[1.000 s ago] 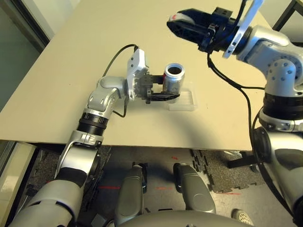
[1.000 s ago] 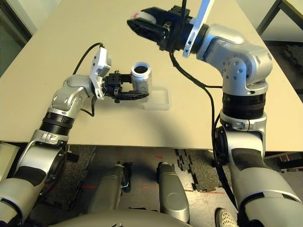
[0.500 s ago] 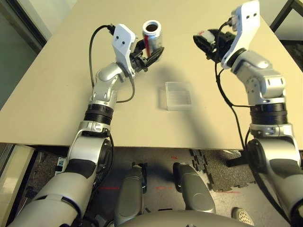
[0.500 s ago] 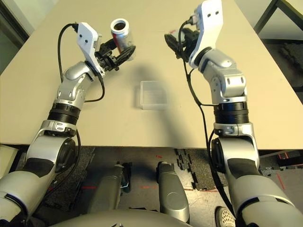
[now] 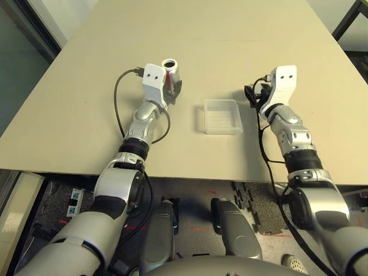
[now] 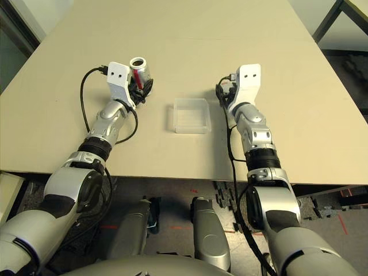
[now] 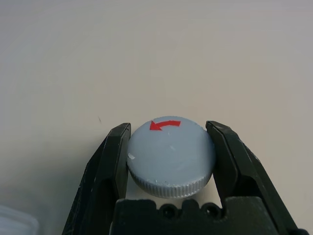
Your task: Pour the medicine from the bottle into the box.
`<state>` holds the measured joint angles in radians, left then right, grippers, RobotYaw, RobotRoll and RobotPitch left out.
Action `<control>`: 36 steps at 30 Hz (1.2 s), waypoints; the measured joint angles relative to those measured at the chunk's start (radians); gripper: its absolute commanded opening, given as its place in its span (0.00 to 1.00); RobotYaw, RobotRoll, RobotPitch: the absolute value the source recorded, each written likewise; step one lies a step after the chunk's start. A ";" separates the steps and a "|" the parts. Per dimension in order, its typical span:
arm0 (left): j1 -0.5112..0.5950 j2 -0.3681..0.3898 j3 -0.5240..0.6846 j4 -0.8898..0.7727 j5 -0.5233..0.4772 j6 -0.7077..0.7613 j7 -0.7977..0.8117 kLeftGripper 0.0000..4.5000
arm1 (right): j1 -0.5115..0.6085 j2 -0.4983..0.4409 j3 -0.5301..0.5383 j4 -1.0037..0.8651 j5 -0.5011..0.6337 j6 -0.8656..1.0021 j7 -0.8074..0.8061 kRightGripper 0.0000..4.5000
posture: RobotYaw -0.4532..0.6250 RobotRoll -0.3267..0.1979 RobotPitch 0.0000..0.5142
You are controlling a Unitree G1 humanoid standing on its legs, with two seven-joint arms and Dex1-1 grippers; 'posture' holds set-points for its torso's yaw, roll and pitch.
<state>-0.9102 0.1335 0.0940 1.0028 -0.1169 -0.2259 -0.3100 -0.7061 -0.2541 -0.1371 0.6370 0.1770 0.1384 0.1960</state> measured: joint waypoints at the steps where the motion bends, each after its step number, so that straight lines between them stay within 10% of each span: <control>1: 0.000 0.000 0.003 0.000 0.000 -0.001 -0.001 0.57 | 0.000 0.000 -0.002 0.001 0.000 -0.004 0.000 0.57 | 0.28 0.62 0.29; 7: 0.000 0.001 0.007 0.000 0.000 -0.004 -0.018 0.57 | 0.000 -0.001 -0.004 0.022 0.000 -0.010 0.001 1.00 | 0.28 0.62 0.30; 16: -0.021 0.009 0.027 0.035 -0.001 -0.004 -0.044 0.57 | 0.001 -0.039 -0.002 -0.037 0.002 0.047 0.033 1.00 | 0.27 0.62 0.32; 29: -0.098 0.098 0.078 0.118 -0.001 -0.004 -0.057 0.57 | 0.137 -0.493 -0.008 -0.748 0.202 0.696 0.378 1.00 | 0.24 0.62 0.36; 36: -0.119 0.091 0.082 0.153 0.000 -0.004 -0.060 0.57 | 0.187 -0.578 0.003 -0.862 0.306 0.857 0.512 1.00 | 0.24 0.62 0.36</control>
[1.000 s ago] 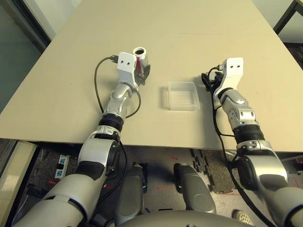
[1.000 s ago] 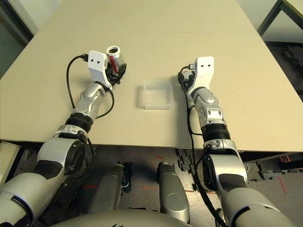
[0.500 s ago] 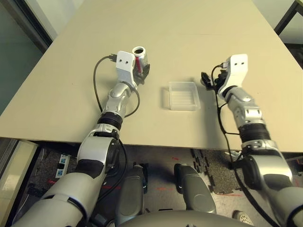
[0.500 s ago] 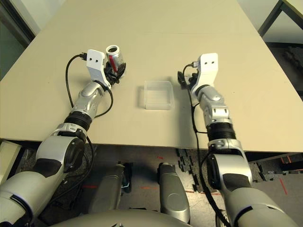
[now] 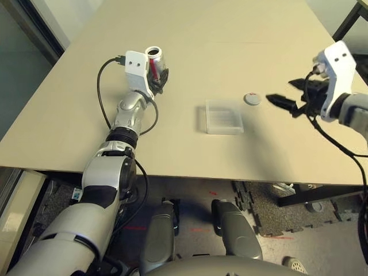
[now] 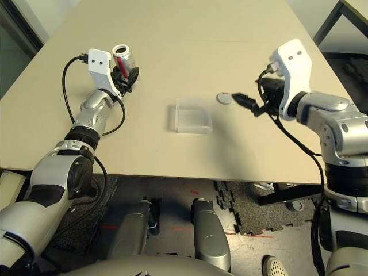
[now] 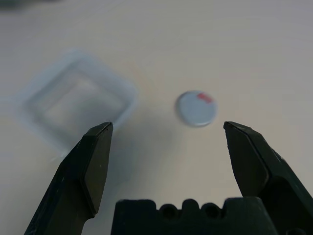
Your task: Pour the medicine from the bottle into the box.
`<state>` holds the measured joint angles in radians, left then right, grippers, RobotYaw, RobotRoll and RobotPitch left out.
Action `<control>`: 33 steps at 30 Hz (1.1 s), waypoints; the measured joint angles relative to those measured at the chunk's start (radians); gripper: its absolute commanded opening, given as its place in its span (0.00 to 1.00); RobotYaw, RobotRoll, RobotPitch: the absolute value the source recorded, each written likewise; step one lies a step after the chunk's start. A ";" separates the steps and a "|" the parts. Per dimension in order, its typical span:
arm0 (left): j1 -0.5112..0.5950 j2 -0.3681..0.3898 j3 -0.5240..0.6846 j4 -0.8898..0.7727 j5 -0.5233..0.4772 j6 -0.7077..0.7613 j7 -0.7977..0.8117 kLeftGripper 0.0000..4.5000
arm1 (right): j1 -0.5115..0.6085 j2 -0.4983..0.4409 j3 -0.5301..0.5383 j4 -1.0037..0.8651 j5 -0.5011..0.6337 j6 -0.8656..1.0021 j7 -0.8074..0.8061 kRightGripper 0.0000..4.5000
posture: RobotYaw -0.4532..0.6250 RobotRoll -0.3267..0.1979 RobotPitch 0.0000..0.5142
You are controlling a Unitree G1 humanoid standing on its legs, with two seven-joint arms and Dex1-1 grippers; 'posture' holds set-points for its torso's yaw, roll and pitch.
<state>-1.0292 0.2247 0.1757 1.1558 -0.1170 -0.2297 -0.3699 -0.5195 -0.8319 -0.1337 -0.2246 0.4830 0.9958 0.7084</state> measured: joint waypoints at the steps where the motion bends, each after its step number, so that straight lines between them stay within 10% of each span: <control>1: -0.002 -0.003 0.000 0.002 0.000 0.000 -0.002 0.57 | 0.009 -0.018 0.006 -0.017 0.012 0.014 0.020 1.00 | 0.24 0.62 0.36; 27: -0.015 0.020 -0.036 0.043 0.052 0.011 -0.010 0.57 | 0.116 0.023 0.147 -0.159 0.052 0.026 0.067 1.00 | 0.24 0.62 0.36; 33: -0.068 0.113 -0.222 0.063 0.250 -0.072 -0.011 0.57 | 0.115 0.051 0.163 -0.131 0.030 0.005 0.041 1.00 | 0.25 0.62 0.34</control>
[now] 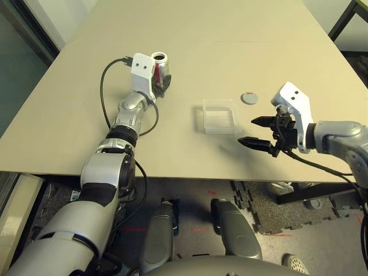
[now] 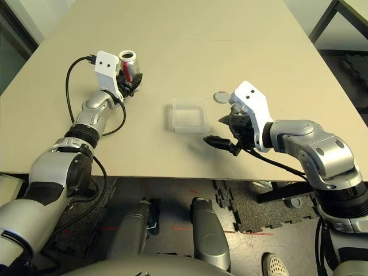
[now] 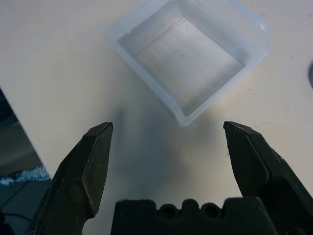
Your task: Pour the medicine from the bottle into the box.
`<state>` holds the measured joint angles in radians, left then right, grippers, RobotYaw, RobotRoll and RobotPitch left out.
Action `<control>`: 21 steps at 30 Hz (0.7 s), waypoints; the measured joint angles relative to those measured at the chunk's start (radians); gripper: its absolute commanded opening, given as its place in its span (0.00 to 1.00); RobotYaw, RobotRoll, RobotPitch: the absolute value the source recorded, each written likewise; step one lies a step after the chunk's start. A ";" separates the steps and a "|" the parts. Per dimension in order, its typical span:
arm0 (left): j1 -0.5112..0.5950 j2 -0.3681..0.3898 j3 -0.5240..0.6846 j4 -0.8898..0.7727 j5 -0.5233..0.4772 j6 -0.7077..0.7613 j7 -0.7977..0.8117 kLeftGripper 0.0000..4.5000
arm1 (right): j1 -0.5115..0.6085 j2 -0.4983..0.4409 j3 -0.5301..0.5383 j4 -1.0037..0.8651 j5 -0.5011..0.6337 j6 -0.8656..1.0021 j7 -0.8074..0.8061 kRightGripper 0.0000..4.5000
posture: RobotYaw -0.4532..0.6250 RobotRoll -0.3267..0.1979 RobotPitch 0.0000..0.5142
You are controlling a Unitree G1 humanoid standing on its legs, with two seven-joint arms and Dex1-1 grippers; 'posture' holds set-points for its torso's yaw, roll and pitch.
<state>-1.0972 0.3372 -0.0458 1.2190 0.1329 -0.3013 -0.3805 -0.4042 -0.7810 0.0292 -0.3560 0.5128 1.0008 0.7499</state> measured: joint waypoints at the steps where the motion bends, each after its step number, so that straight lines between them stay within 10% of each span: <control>1: -0.033 0.023 -0.048 0.003 0.052 -0.032 -0.003 0.57 | 0.001 0.003 0.000 0.005 -0.005 -0.002 -0.002 1.00 | 0.26 0.62 0.33; 9: -0.355 0.112 -0.498 -0.023 0.536 -0.397 0.046 0.56 | 0.022 0.045 0.005 0.030 -0.031 -0.043 -0.020 1.00 | 0.27 0.62 0.29; 21: -0.562 -0.085 -0.970 -0.027 1.083 -0.501 0.502 0.56 | 0.050 0.132 0.005 0.046 -0.050 -0.084 -0.075 1.00 | 0.22 0.62 0.27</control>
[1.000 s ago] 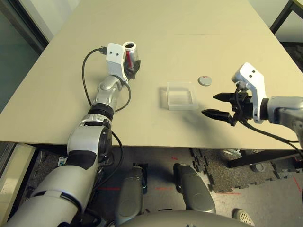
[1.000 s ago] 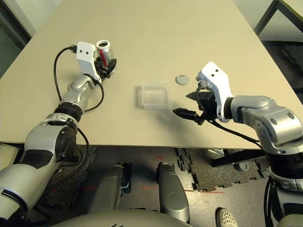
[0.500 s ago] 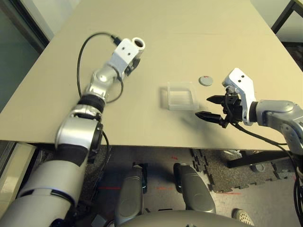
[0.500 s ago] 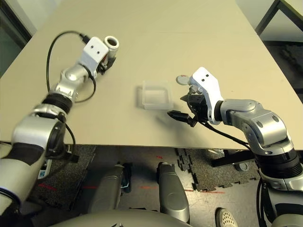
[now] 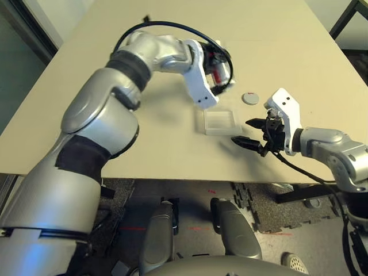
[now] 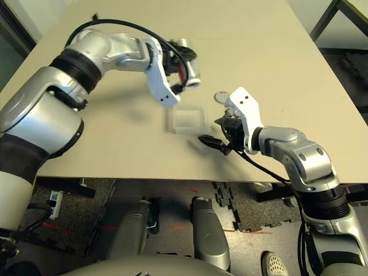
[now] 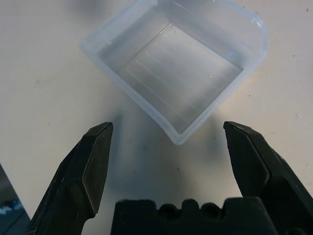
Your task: Pour the medicine from the bottle into the box.
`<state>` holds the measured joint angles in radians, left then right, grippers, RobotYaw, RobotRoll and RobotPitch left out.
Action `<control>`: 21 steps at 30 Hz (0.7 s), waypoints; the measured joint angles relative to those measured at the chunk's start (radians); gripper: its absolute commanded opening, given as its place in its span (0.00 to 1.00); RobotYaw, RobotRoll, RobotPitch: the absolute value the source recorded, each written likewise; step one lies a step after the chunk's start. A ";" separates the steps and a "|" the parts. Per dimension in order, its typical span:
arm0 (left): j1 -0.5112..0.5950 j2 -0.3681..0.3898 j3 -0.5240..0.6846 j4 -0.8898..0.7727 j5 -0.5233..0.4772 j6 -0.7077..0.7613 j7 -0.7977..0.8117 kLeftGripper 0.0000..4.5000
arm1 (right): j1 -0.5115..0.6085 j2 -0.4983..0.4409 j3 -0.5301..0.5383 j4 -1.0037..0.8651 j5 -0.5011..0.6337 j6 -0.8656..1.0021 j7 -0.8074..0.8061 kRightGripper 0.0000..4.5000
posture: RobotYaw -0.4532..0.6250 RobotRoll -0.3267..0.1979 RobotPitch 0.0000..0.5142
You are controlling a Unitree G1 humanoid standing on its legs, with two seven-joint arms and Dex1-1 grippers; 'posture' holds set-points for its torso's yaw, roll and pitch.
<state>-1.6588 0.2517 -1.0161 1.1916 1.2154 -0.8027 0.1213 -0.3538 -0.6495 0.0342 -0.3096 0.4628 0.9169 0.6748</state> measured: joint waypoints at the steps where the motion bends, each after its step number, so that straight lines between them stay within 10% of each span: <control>1: -0.008 -0.009 -0.012 0.002 0.014 0.005 0.025 0.56 | 0.003 0.001 0.000 0.000 -0.001 0.000 -0.003 1.00 | 0.21 0.62 0.27; 15: -0.004 0.002 -0.040 0.081 0.045 0.008 0.090 0.56 | 0.005 0.000 -0.010 -0.002 -0.001 0.000 -0.015 1.00 | 0.25 0.62 0.27; 21: 0.121 -0.005 0.369 0.123 -0.417 0.001 -0.365 0.56 | -0.023 -0.001 -0.010 0.010 -0.001 0.000 -0.008 1.00 | 0.26 0.62 0.27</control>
<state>-1.5382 0.2471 -0.6473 1.3147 0.7980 -0.8014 -0.2433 -0.3766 -0.6505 0.0247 -0.2997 0.4613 0.9173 0.6669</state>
